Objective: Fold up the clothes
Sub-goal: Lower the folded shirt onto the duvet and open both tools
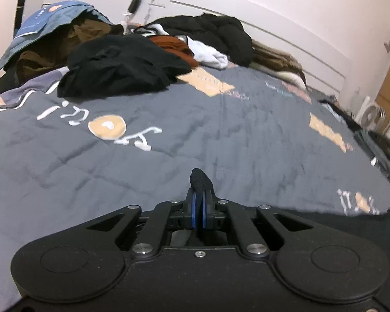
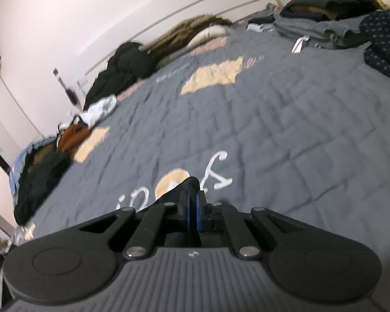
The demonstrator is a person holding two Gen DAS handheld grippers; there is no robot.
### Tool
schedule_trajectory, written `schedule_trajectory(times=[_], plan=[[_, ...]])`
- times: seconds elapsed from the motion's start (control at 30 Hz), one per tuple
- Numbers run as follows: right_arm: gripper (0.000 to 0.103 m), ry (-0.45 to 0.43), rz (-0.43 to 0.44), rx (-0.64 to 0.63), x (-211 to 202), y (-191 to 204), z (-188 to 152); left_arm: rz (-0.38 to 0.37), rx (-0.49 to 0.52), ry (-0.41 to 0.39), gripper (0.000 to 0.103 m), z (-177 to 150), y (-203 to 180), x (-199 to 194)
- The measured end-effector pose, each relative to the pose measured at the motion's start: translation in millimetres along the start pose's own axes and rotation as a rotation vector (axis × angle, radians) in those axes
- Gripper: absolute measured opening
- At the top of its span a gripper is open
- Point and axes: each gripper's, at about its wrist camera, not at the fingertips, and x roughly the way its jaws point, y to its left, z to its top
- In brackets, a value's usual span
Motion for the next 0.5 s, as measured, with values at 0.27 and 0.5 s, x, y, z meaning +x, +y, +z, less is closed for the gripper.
schedule_trajectory(times=[0.27, 0.5], plan=[[0.028, 0.167, -0.096, -0.057, 6.1, -3.1, 0.9, -0.038, -0.065, -0.053, 0.030, -11.8, -8.6, -43.5], [0.047, 0.090, -0.084, -0.045, -69.0, 21.2, 7.3, -0.097, -0.165, -0.133, 0.045, -26.8, -18.0, -102.7]])
